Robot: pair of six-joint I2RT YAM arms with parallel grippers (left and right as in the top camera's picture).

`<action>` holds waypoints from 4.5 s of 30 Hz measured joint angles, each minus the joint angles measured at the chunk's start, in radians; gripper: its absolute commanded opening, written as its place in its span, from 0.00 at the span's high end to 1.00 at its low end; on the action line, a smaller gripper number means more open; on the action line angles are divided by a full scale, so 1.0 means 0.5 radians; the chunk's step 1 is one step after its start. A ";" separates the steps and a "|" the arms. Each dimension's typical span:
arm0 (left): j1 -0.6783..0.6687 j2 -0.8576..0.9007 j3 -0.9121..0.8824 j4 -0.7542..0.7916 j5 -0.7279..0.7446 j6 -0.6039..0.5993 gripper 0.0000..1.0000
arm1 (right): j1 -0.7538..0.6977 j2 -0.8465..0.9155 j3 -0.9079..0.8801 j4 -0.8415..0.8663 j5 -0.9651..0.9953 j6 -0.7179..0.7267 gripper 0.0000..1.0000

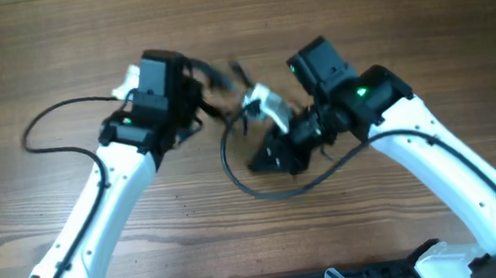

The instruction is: Untangle cables

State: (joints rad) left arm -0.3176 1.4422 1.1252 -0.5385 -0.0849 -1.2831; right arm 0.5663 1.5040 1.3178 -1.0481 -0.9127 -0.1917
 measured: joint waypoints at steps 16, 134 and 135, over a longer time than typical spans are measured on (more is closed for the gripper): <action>0.140 0.011 0.008 0.067 0.191 0.288 0.96 | 0.065 -0.014 -0.032 1.027 1.226 1.448 0.59; 0.517 0.027 0.000 0.571 1.038 -0.174 0.96 | -0.260 0.198 -0.017 0.802 1.006 1.489 0.42; 0.517 0.027 0.000 0.497 1.038 -0.085 0.96 | -0.277 0.198 -0.017 0.806 1.009 1.468 0.42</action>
State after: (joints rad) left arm -0.0589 1.4559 1.1252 -0.2901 0.4343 -1.3254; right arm 0.4278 1.6028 1.3094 -0.6453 -0.4080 0.5423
